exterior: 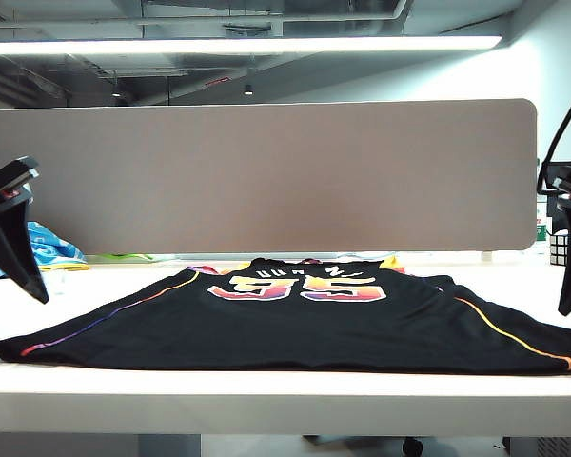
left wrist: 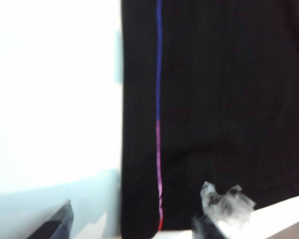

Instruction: Fold the bottom side of the basketball jersey horizontally towards the center, about one-third of the way, and then fold the bottom of the basketball jersey up towards the top, creating a neat rectangle.

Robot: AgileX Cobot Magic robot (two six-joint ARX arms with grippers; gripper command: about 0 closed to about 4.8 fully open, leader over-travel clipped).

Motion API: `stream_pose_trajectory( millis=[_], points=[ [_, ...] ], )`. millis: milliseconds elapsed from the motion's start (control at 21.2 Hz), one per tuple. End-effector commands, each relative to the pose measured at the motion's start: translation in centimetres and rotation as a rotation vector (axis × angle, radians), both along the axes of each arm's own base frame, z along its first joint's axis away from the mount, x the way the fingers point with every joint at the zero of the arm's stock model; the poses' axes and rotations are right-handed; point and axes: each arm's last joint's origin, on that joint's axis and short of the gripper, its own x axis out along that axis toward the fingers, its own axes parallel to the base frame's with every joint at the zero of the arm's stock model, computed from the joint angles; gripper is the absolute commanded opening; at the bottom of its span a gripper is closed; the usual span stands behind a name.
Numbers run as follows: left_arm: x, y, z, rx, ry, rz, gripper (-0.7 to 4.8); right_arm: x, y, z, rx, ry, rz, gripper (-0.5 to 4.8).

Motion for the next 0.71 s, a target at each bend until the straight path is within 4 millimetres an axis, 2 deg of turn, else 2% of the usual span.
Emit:
stream_pose_trajectory(
  millis=[47,283,709],
  points=[
    [-0.1,0.0,0.1,0.001,0.01,-0.014,2.96,-0.4,0.0,0.0,0.007,0.032,0.006,3.47],
    [-0.2,0.0,0.0,0.0,0.009,-0.022,2.96,-0.6,0.2,-0.3,0.03,0.044,0.016,3.47],
    [0.1,-0.2,-0.9,-0.033,0.04,-0.05,2.96,-1.8,0.3,-2.3,0.061,0.066,0.017,3.46]
  ],
)
